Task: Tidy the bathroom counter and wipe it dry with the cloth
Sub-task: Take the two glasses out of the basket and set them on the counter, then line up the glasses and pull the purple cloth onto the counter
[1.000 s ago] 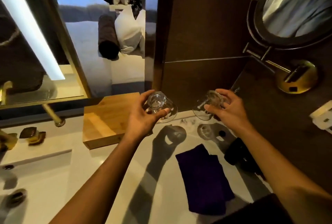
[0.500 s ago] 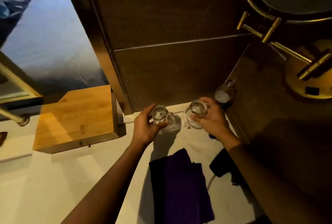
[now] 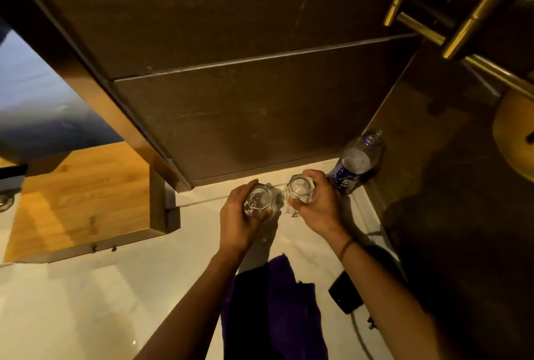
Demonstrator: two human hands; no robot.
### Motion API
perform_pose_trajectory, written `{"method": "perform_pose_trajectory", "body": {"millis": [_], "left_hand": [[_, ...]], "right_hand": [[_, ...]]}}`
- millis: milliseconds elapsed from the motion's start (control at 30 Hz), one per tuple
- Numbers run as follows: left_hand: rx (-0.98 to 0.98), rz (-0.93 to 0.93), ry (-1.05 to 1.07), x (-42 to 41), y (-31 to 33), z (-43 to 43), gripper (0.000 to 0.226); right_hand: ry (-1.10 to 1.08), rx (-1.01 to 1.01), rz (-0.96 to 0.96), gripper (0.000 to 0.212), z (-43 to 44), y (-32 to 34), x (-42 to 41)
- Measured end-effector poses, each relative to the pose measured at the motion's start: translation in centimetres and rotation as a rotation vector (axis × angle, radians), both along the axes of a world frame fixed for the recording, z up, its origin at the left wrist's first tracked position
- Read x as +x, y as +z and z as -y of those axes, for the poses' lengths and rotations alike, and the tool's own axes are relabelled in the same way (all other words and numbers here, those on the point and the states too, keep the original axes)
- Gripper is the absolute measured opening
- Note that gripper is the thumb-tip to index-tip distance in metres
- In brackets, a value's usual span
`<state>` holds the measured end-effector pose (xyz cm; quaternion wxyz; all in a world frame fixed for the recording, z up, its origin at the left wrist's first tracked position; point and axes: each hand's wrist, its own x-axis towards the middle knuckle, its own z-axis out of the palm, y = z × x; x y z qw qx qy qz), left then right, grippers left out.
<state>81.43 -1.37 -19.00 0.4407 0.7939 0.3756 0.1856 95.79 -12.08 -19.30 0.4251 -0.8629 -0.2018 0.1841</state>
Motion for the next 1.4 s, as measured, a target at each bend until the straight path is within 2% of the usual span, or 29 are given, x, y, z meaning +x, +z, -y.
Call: {"method": "perform_pose_trajectory", "body": {"millis": [500, 900, 1033, 1167, 1267, 1333, 1400], "left_hand": [[0.014, -0.079, -0.039, 0.4, 0.0, -0.3, 0.073], [0.017, -0.093, -0.074, 0.4, -0.6, -1.1, 0.076], [0.076, -0.157, -0.083, 0.8, 0.1, -0.8, 0.078], [0.128, -0.291, -0.159, 1.2, 0.9, -0.9, 0.095], [0.119, -0.359, -0.246, 0.6, 1.5, -1.3, 0.109], [0.127, -0.362, -0.256, -0.8, 2.2, -1.4, 0.102], [0.155, -0.372, -0.257, -3.7, 3.1, -1.4, 0.088]], "right_hand": [[0.015, -0.200, 0.069, 0.071, -0.8, 1.1, -0.6], [0.008, -0.249, 0.094, 0.072, -0.8, 1.7, -1.2], [0.007, -0.258, 0.101, 0.074, -0.8, 2.0, -1.6], [0.024, -0.275, 0.099, 0.075, -0.8, 2.2, -1.7], [0.070, -0.326, 0.101, 0.091, -0.5, 2.3, -2.1], [0.086, -0.365, 0.122, 0.101, 0.0, 2.2, -2.8], [0.063, -0.339, 0.169, 0.096, 0.8, 2.5, -4.5]]}}
